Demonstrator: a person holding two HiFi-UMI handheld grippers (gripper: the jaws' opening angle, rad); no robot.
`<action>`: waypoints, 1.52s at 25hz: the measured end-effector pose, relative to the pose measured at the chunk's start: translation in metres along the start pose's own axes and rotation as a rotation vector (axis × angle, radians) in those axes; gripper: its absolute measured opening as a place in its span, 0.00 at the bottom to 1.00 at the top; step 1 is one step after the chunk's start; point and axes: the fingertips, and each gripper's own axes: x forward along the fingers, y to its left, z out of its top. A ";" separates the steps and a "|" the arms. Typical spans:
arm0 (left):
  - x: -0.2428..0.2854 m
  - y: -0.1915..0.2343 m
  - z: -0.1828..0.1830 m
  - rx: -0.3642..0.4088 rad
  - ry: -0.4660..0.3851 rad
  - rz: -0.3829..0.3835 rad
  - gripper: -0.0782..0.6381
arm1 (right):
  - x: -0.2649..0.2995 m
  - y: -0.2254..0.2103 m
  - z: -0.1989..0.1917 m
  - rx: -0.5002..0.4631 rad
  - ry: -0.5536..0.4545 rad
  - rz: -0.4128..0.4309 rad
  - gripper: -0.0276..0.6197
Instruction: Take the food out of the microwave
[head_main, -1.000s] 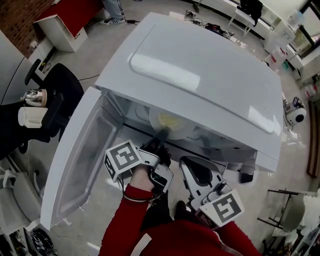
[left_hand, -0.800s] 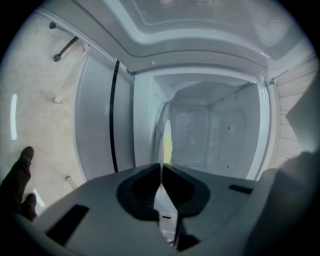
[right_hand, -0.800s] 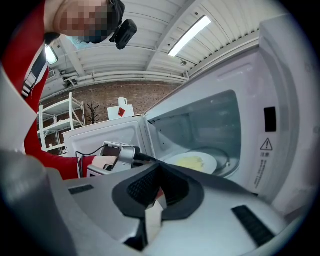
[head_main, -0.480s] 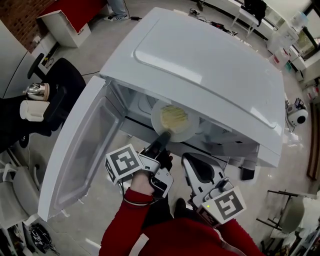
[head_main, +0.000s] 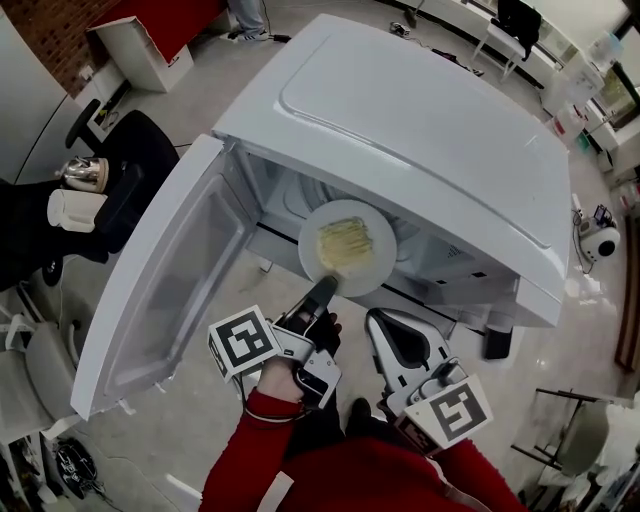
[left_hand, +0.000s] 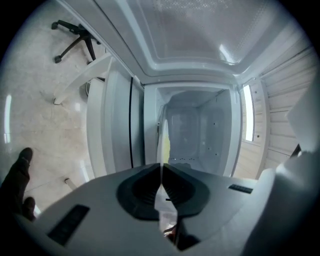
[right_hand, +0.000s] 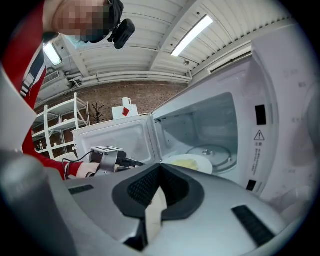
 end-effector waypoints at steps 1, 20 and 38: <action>-0.003 0.000 0.000 -0.006 -0.004 -0.006 0.14 | 0.000 0.001 -0.003 -0.005 0.005 -0.003 0.06; -0.060 -0.002 -0.047 -0.008 -0.112 -0.052 0.14 | -0.064 0.018 -0.032 -0.026 0.043 0.061 0.06; -0.165 0.012 -0.137 0.002 -0.295 -0.048 0.14 | -0.163 0.058 -0.077 -0.070 0.067 0.195 0.06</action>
